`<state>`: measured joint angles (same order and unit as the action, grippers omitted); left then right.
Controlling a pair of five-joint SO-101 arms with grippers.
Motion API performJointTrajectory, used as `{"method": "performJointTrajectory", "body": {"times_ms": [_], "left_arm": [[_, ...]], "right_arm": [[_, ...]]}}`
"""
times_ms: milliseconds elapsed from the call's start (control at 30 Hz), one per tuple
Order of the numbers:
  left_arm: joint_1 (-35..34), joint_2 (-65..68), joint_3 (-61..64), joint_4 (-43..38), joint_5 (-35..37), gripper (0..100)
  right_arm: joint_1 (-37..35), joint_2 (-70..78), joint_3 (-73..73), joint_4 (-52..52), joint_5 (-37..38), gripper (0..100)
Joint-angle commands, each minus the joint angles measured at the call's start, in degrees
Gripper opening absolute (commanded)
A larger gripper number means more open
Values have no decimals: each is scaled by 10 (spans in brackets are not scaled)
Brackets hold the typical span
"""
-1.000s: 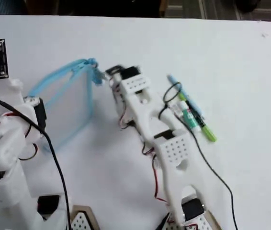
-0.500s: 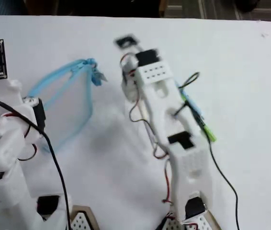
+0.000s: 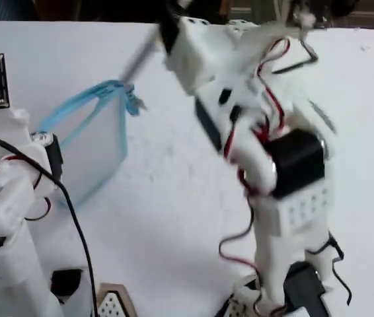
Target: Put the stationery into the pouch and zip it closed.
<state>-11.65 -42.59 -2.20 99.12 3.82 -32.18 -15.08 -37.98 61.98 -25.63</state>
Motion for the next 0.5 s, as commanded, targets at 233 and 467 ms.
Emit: {"method": "performJointTrajectory", "body": {"times_ms": [233,467], "left_arm": [[6,-6,-4,-12,1,22],[6,-6,-5,-11,1,22]], "right_arm": [[-97,11,60,-67,-15,17],[-101,14,152,-71,34,17]]}}
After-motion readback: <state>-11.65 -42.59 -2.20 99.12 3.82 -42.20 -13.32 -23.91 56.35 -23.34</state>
